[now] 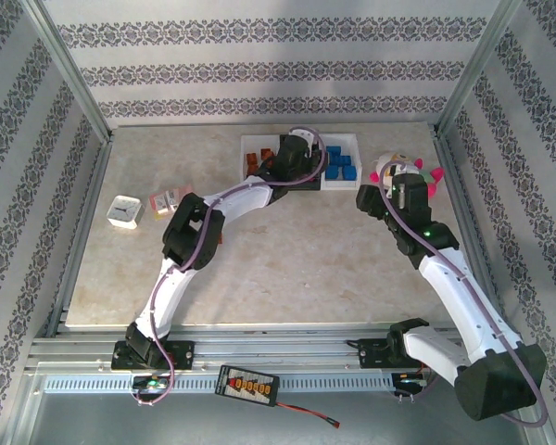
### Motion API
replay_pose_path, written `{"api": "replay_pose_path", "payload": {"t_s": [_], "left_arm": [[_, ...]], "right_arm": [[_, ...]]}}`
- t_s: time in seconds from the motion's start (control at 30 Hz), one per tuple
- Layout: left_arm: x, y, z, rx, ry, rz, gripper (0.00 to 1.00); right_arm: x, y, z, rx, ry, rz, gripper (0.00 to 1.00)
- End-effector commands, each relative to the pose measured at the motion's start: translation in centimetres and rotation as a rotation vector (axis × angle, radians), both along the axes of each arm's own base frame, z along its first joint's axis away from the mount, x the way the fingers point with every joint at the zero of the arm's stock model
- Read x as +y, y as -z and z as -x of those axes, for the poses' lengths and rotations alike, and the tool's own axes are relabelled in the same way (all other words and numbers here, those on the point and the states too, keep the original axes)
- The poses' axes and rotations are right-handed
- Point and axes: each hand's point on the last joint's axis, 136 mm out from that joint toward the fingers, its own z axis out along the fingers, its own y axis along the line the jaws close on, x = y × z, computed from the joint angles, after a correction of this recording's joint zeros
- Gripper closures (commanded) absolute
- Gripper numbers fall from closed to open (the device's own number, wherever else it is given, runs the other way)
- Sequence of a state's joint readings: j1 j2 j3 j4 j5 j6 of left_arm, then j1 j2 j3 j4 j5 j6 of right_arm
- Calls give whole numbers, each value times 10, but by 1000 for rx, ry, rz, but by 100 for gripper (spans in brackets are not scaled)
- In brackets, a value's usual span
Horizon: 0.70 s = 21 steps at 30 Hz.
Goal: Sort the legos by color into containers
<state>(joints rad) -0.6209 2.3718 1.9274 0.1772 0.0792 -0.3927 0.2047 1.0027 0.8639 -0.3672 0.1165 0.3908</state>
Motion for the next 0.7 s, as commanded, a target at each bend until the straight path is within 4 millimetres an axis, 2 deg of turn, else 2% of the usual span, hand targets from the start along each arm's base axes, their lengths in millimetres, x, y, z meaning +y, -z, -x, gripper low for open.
{"api": "replay_pose_path", "payload": {"t_s": [0.0, 0.23, 0.33, 0.37, 0.43, 0.53, 0.67], "left_arm": [[-18, -24, -14, -109, 30, -4, 76], [-36, -13, -40, -116, 38, -35, 75], [-40, -10, -44, -113, 42, -35, 70], [-41, -10, -45, -111, 42, -34, 65], [-41, -16, -42, -107, 50, -28, 45], [-38, -36, -33, -110, 68, -25, 24], [-19, -67, -11, -148, 70, -49, 9]], "right_arm": [[-8, 4, 7, 9, 30, -5, 24], [-12, 4, 15, 3, 40, -17, 24], [-11, 4, 16, 3, 36, -24, 24], [-11, 4, 16, 4, 34, -26, 24], [-9, 5, 17, 7, 24, -33, 24], [-4, 7, 16, 16, -3, -46, 24], [12, 12, 12, 27, -83, -72, 22]]}}
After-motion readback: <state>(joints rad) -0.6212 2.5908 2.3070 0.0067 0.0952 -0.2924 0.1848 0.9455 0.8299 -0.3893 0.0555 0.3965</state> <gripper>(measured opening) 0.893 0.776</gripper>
